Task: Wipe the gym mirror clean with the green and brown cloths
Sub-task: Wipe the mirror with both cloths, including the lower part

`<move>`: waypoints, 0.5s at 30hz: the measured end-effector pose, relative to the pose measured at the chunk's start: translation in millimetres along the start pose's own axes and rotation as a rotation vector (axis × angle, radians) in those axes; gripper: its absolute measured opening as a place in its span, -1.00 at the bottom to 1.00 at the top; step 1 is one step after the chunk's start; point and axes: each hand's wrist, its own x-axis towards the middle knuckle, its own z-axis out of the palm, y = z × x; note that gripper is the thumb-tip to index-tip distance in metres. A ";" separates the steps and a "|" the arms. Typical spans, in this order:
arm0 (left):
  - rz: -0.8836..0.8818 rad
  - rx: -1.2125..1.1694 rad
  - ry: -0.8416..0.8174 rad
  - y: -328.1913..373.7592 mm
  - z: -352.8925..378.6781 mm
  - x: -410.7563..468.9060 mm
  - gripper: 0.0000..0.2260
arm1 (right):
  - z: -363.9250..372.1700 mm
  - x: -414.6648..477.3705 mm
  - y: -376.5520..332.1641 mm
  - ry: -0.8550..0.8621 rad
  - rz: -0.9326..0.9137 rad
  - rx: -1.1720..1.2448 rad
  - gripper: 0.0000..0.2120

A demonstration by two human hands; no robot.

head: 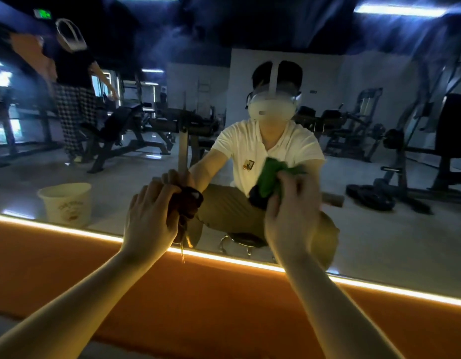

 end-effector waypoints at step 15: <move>-0.086 -0.011 0.002 -38.8 -15.8 -4.5 -0.66 | 24.7 24.7 -50.7 0.038 -0.166 0.037 -0.70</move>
